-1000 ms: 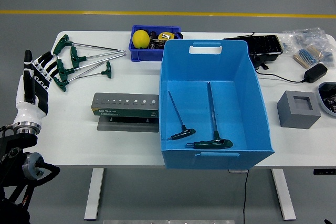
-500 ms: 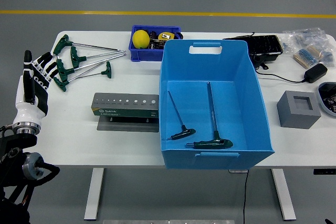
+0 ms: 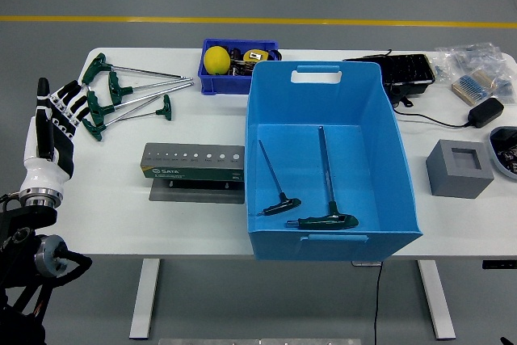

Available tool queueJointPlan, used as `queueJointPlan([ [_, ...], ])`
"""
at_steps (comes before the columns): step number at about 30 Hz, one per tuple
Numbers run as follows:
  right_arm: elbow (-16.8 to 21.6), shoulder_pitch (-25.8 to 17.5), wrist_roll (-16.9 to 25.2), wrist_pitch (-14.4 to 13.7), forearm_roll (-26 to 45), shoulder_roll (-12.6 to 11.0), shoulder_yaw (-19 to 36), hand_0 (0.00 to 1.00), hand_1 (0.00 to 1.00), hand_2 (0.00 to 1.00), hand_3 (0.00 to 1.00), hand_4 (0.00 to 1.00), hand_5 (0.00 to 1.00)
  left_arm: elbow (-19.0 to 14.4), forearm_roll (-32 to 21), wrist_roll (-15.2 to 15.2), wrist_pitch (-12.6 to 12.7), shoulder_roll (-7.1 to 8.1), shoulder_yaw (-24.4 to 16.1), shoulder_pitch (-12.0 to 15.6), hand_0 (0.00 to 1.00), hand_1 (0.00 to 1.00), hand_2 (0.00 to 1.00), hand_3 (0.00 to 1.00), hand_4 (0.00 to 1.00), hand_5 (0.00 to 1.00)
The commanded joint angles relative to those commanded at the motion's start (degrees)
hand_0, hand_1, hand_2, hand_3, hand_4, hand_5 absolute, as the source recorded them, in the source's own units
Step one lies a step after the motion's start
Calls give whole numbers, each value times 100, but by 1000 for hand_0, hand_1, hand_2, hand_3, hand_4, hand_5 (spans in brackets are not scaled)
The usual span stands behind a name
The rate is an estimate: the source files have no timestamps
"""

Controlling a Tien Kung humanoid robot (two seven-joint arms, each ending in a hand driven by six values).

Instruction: Lift tool from toolbox,place it in box,lift tool from toolbox,place it in box

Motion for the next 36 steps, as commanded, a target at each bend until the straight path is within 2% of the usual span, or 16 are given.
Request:
queueJointPlan([
  [21, 0, -42, 32, 0, 111, -14, -112, 748, 684, 729, 693, 956, 829, -21, -11, -33, 10, 16, -17, 86, 833, 851, 864, 765, 980, 998],
  [36, 0, -95, 43, -17, 211, -29, -184, 747, 684, 729, 690, 953, 827, -28, -17, -72, 37, 92, 9, 87, 833, 851, 863, 765, 981, 998],
])
